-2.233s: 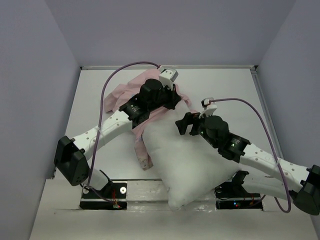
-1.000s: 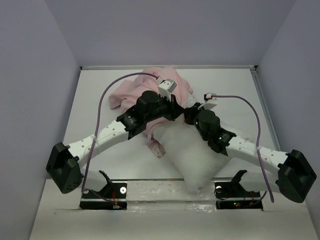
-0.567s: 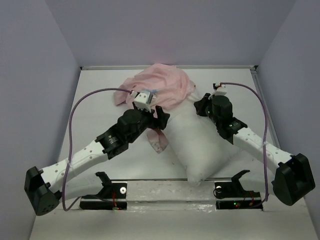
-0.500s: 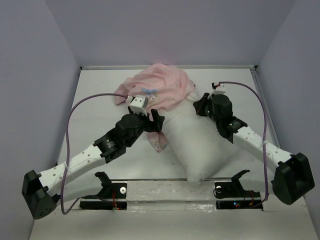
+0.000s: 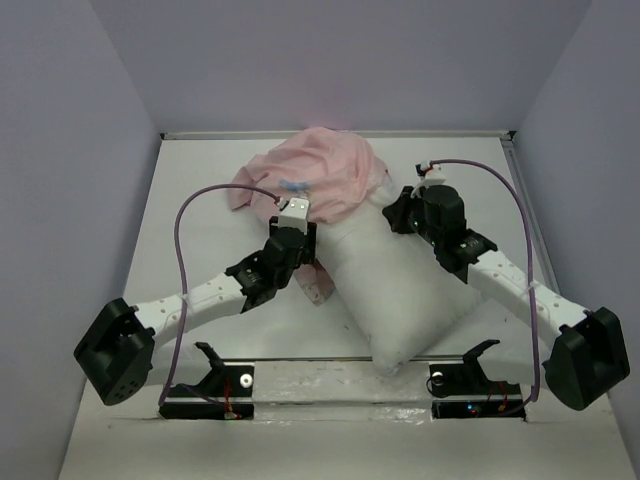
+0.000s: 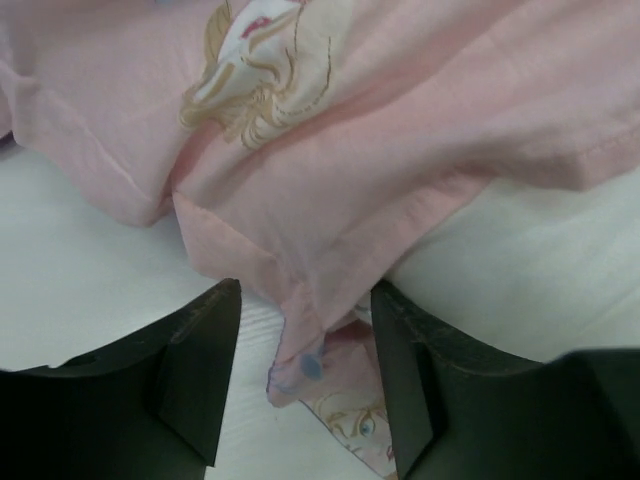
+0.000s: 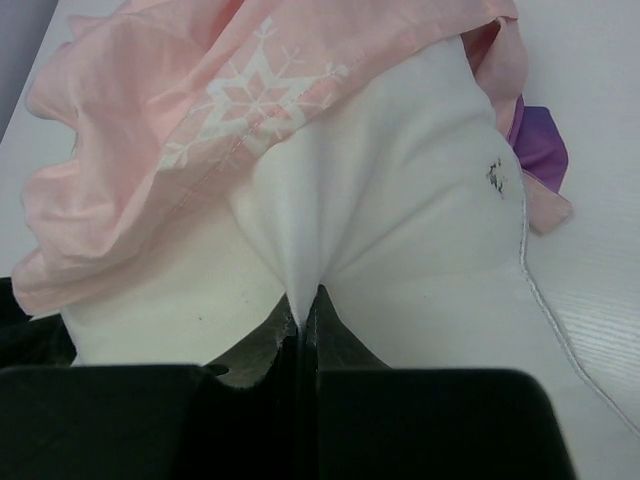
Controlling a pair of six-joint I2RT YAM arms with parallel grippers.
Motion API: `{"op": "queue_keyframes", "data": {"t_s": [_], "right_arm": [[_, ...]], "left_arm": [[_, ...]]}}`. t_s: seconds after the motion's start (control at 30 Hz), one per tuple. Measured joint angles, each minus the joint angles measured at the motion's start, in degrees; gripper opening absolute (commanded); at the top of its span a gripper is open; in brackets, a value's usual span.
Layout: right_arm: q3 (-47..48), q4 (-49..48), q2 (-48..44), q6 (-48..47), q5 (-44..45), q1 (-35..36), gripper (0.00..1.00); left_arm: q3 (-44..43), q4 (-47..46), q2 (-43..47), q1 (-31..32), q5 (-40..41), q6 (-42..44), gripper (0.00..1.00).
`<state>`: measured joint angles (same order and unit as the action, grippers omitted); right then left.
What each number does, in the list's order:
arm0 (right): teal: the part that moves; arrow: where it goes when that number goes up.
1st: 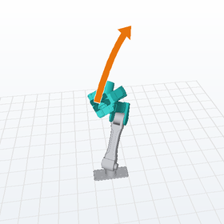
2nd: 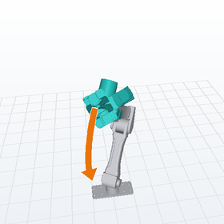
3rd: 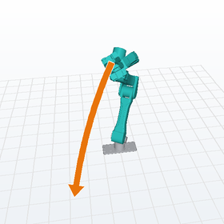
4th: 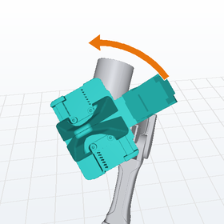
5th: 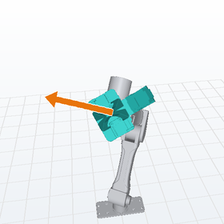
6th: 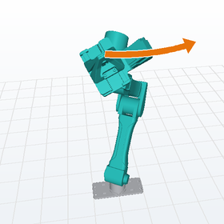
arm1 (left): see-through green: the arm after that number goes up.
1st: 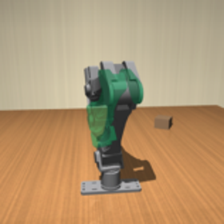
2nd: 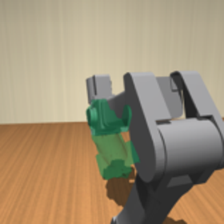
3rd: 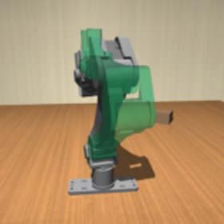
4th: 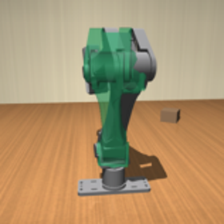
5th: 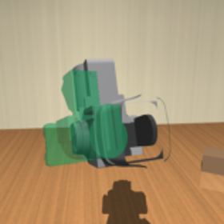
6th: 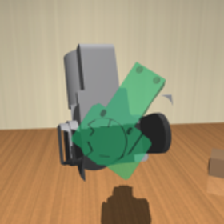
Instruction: Put the pillow into the pillowcase
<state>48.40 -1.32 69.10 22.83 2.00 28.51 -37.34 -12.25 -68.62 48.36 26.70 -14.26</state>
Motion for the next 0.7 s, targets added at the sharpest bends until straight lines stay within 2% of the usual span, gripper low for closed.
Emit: {"op": "queue_keyframes", "data": {"t_s": [0.03, 0.07, 0.2, 0.23, 0.27, 0.3, 0.37, 0.4, 0.43, 0.53, 0.7], "right_arm": [[0.0, 0.2, 0.0, -0.2, -0.2, 0.0, 0.13], [0.1, 0.6, -0.1, -0.3, -0.3, 0.0, 0.36], [2.2, 3.5, -0.2, -1.7, -1.0, 0.0, 0.81], [3.1, 4.4, -0.4, -2.4, -1.5, 0.0, 0.85], [3.7, 4.9, -0.6, -2.5, -1.8, 0.0, 0.89], [4.3, 5.6, -1.1, -3.1, -2.3, 0.0, 0.89], [5.5, 7.0, -2.4, -4.3, -3.9, 0.0, 0.89], [6.1, 7.7, -3.2, -4.9, -5.1, 0.0, 0.89], [6.7, 8.3, -3.7, -5.2, -6.2, 0.0, 0.89], [8.8, 10.0, -3.7, -7.2, -8.4, 2.8, 0.90], [10.8, 11.4, 0.9, -11.1, -10.0, 13.0, 0.94]], "left_arm": [[-0.6, -0.8, -1.0, -0.3, 0.7, 0.5, 0.59], [-1.3, -1.6, -1.7, -0.4, 1.4, 1.3, 0.58], [-3.6, -4.1, -3.4, -0.5, 3.4, 3.9, 0.50], [-4.3, -5.1, -4.0, -0.5, 3.6, 4.6, 0.47], [-5.0, -5.9, -4.5, -0.8, 3.6, 5.1, 0.42], [-5.5, -6.5, -4.9, -0.9, 3.6, 5.4, 0.31], [-6.1, -7.8, -5.6, -1.2, 3.5, 6.1, 0.19], [-6.2, -8.3, -5.7, -1.3, 3.5, 6.3, 0.07], [-6.2, -8.5, -5.7, -1.4, 3.4, 6.5, 0.02], [-6.2, -9.0, -5.6, -1.6, 2.5, 6.4, 0.00], [-6.2, -8.5, -2.4, -1.7, 0.0, 5.2, 0.00]]}}
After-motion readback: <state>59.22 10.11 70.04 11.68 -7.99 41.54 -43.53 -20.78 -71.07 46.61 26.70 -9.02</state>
